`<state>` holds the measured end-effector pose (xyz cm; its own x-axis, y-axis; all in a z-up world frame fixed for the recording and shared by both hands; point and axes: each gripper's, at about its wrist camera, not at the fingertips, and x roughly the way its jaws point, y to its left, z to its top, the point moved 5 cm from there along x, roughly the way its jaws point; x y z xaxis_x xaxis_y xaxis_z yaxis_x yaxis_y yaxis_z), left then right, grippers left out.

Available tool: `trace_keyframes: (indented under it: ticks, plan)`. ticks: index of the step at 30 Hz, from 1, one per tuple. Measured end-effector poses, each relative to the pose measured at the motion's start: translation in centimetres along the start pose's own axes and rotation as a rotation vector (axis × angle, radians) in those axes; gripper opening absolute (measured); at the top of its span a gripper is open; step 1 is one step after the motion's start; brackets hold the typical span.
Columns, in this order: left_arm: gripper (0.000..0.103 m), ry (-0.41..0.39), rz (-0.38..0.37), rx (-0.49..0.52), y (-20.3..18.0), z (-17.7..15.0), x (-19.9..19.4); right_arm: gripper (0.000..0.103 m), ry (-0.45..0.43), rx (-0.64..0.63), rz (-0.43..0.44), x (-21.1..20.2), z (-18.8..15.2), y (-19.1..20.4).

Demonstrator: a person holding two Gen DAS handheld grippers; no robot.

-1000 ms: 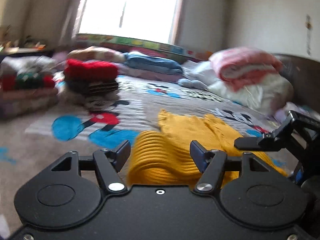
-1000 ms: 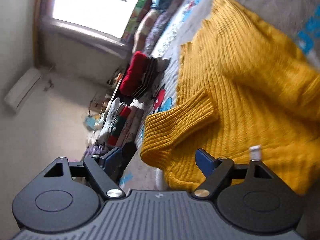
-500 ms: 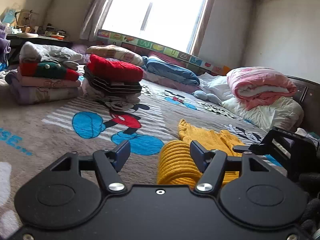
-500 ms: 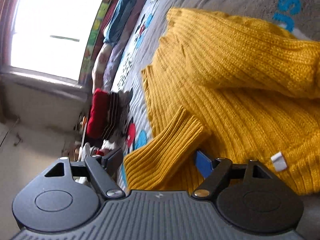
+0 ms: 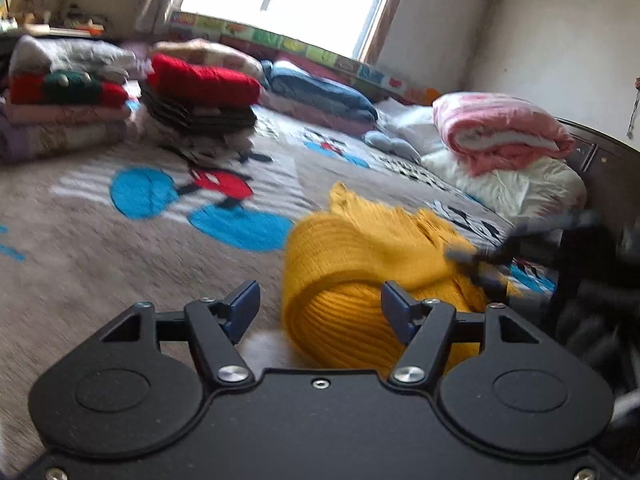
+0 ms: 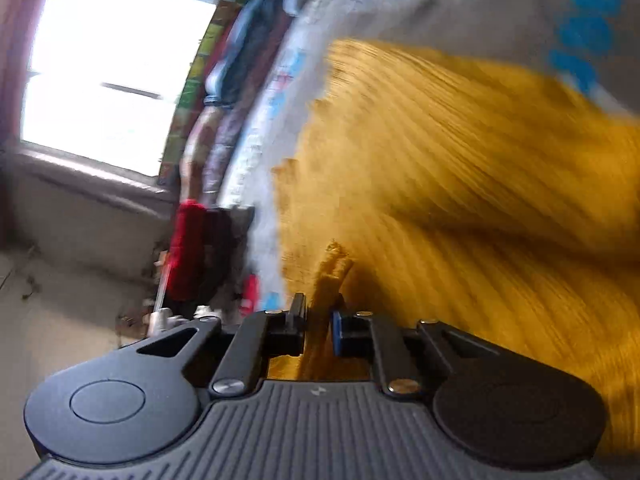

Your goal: Fold clothes

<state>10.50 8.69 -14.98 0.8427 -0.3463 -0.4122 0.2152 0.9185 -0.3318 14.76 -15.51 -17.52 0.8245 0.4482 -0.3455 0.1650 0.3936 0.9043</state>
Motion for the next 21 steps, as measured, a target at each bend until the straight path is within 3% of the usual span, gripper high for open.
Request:
trace_keyframes:
  ticks: [6,13,21]
  plan:
    - [0.066,0.052,-0.013,0.024,-1.8,-1.0,0.7,0.012,-0.025,-0.159,0.137,-1.6,3.2,5.0]
    - [0.063,0.075,-0.018,0.125,-4.5,-2.2,1.2,0.011,-0.058,-0.257,0.214,-3.2,7.2,7.4]
    - [0.027,0.032,-0.009,0.299,-7.5,-2.8,1.4,0.011,-0.102,-0.287,0.26,-6.3,11.3,7.0]
